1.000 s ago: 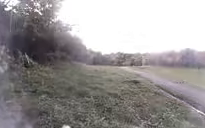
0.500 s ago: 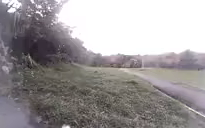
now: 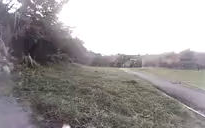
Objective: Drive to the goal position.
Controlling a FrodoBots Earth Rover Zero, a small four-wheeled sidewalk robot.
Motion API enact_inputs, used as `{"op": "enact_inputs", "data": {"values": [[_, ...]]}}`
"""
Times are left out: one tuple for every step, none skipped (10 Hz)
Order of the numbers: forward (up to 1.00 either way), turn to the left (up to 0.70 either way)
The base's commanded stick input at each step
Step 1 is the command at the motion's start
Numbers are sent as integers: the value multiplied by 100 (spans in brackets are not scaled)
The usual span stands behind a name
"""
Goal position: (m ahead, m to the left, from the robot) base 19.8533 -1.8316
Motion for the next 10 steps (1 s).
{"op": "enact_inputs", "data": {"values": [[0, 0], [-70, 0], [-70, 0], [-70, 0], [-70, 0], [-59, 0], [-34, 0], [-3, 0], [-6, 0], [-19, 0]]}}
